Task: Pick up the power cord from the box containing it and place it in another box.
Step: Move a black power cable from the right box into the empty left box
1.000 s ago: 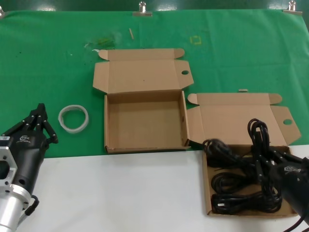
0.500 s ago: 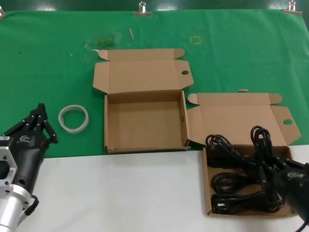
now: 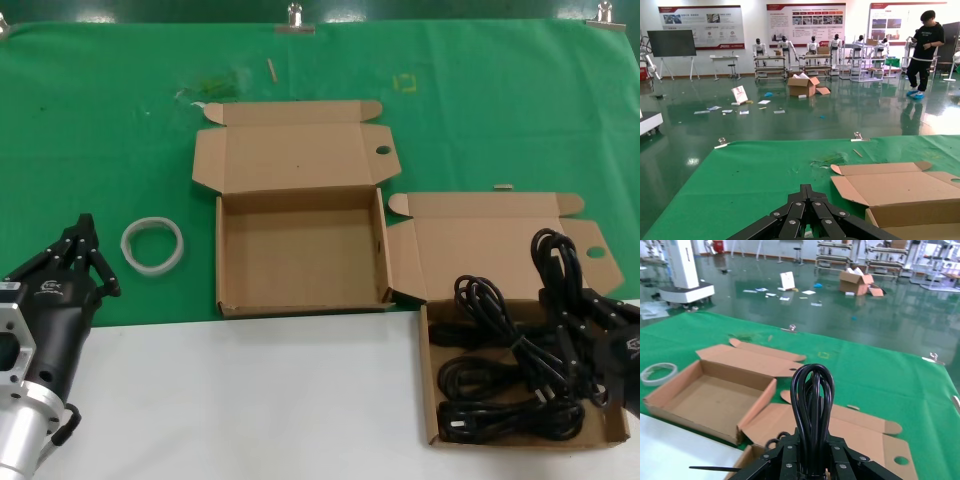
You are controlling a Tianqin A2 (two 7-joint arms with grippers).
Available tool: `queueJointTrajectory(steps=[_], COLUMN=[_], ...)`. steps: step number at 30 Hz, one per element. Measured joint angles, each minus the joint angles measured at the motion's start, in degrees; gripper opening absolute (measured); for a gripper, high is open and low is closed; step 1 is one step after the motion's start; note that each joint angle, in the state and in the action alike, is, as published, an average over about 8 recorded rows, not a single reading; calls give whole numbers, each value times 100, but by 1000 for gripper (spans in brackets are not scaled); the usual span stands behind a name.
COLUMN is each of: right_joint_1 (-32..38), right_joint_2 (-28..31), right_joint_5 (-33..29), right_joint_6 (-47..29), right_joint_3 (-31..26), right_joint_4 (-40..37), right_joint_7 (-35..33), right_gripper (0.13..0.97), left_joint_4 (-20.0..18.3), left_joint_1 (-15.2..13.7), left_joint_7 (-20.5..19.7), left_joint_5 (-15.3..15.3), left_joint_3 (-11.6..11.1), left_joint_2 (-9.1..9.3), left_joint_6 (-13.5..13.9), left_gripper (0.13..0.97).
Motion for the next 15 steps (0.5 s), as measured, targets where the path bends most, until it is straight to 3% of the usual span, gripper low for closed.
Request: queueJointTrajectory(steps=[9, 15], right_joint_1=[-127, 433], right_joint_2=[-6, -48], right_joint_5=[-204, -88], right_joint_6=[-175, -146], right_joint_3=[144, -115], right_joint_4=[137, 253], right_joint_7=[209, 219], right_gripper=[211, 211], left_joint_4=[0, 0], left_joint_1=[0, 0], left_joint_7=[0, 0], left_joint_5=[0, 0], left_joint_3=[0, 0], left_joint_2=[0, 0], left_joint_6=[0, 0], left_gripper=[140, 140])
